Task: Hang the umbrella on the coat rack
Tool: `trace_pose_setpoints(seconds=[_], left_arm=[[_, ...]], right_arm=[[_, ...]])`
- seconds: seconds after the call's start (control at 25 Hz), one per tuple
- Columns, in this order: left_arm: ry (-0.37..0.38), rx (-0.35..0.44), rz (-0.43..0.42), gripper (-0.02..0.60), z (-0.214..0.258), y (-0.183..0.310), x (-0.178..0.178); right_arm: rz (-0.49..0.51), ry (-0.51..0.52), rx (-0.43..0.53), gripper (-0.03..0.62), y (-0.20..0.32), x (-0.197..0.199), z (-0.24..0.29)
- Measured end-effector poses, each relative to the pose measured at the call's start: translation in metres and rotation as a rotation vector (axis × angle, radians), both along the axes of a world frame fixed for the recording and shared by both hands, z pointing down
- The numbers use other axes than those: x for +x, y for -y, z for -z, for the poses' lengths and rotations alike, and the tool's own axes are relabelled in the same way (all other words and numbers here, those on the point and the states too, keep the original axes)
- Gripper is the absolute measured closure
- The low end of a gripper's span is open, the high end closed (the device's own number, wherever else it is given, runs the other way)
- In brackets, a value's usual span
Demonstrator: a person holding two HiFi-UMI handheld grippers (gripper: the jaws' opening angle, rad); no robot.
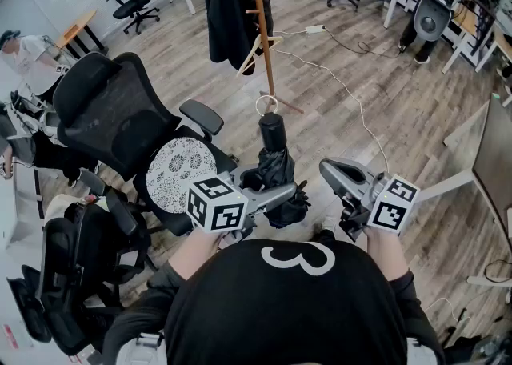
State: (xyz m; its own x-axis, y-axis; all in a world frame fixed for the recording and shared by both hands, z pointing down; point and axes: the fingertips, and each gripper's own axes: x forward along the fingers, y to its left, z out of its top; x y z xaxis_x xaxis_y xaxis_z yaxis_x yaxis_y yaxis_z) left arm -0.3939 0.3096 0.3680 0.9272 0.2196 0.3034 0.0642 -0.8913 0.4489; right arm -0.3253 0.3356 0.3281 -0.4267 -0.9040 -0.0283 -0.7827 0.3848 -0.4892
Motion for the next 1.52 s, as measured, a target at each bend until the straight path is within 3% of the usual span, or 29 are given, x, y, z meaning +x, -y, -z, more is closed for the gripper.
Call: trace_pose_setpoints(seconds=[0.36, 0.68, 1.04, 1.52], left_arm=[[0.002, 0.013, 0.012, 0.308, -0.003, 0.008, 0.012], [0.007, 0.016, 0.021, 0.308, -0.002, 0.015, 0.048], [0.021, -0.006, 0.044, 0.308, -0.01, 0.028, 0.112], [0.037, -0.02, 0.05, 0.308, -0.017, 0.05, 0.235]], right_arm=[[0.014, -0.006, 0.004, 0.568, 0.007, 0.01, -0.002], [0.022, 0.023, -0.004, 0.568, 0.018, 0.048, -0.002], [0.033, 0.045, -0.034, 0.568, 0.032, 0.114, -0.013], [0.039, 0.057, -0.059, 0.568, 0.06, 0.237, -0.019]])
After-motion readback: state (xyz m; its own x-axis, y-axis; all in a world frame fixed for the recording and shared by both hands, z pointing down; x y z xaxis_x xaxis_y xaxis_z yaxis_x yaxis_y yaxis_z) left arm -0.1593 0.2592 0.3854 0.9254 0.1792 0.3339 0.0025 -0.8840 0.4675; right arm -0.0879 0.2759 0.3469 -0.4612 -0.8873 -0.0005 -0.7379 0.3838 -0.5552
